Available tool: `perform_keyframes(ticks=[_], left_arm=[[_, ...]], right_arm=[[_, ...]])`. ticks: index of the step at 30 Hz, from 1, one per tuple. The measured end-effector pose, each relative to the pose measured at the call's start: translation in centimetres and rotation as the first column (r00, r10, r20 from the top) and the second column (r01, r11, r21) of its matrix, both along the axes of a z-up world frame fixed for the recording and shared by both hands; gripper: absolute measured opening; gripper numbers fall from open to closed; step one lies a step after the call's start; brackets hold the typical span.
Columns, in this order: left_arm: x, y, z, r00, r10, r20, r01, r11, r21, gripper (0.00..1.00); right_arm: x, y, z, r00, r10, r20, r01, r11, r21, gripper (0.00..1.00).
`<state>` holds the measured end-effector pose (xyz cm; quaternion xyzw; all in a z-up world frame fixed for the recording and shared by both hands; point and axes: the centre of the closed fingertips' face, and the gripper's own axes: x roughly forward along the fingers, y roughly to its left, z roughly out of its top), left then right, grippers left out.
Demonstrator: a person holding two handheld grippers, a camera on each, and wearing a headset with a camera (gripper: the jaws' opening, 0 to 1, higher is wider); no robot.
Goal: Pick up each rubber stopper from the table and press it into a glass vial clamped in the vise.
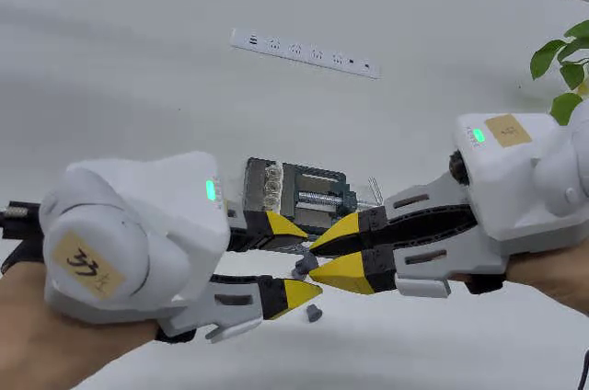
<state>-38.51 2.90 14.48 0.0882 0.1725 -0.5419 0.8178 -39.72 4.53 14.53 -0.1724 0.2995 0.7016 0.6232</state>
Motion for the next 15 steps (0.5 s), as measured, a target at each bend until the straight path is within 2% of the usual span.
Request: perform_keyframes(ticks=[9,15], left_arm=[[0.4,0.8,-0.6,1.000,0.024,0.002,-0.024,1.000,0.008,0.33],[1.0,1.9,-1.2,0.998,0.054,0.018,-0.054,0.998,0.023,0.41]], right_arm=[[0.5,0.3,0.2,1.000,0.001,0.007,-0.001,1.000,-0.004,0.06],[1.3,0.5,0.2,1.000,-0.008,0.011,0.008,1.000,-0.009,0.06]])
